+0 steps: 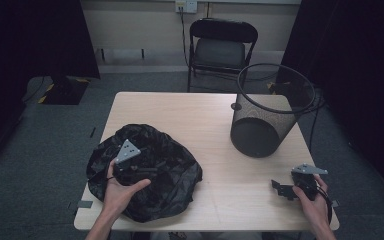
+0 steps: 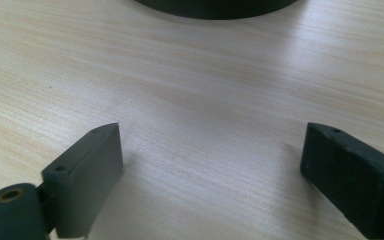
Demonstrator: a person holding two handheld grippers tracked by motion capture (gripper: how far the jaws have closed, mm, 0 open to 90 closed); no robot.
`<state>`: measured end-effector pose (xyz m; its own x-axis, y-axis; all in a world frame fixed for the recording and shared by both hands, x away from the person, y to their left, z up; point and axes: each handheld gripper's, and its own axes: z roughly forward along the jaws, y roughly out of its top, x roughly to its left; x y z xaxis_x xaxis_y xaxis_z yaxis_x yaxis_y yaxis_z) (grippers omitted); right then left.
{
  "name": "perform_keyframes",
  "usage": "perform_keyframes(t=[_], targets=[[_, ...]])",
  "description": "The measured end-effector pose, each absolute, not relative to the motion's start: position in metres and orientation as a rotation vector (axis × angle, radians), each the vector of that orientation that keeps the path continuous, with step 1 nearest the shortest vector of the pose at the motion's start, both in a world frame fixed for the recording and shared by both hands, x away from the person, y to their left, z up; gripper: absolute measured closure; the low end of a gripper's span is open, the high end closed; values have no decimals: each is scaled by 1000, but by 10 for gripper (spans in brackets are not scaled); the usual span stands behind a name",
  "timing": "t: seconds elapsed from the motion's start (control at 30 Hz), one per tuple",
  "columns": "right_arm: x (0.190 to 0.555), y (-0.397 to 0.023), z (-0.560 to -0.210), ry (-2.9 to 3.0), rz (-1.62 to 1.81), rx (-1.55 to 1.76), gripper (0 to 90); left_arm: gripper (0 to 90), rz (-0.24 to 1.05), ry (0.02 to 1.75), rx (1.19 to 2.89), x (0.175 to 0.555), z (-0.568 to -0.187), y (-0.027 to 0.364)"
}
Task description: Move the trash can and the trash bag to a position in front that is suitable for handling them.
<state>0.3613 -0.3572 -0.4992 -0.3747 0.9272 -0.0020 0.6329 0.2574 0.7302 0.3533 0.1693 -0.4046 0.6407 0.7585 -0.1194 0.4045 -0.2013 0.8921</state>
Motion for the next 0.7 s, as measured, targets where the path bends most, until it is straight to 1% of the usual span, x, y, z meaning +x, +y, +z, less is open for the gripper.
perform_keyframes(t=[0.1, 0.23, 0.33, 0.43, 0.57, 0.6, 0.7], targets=[[360, -359, -496, 2076, 917, 1447, 124, 160, 401, 903, 1861, 357, -404, 152], [358, -360, -486, 2053, 995, 1446, 122, 161, 346, 928, 1822, 362, -402, 129], [357, -359, -475, 2056, 1117, 1406, 117, 168, 298, 860, 1840, 363, -397, 110], [356, -356, -461, 2069, 1174, 1332, 118, 161, 332, 801, 1869, 366, -386, 85], [360, -355, -444, 2049, 1203, 1276, 116, 161, 344, 760, 1860, 377, -372, 57], [362, -356, -439, 2038, 1204, 1262, 116, 162, 365, 764, 1865, 382, -369, 49], [372, -359, -423, 2006, 1206, 1211, 117, 162, 376, 787, 1862, 397, -365, 34]])
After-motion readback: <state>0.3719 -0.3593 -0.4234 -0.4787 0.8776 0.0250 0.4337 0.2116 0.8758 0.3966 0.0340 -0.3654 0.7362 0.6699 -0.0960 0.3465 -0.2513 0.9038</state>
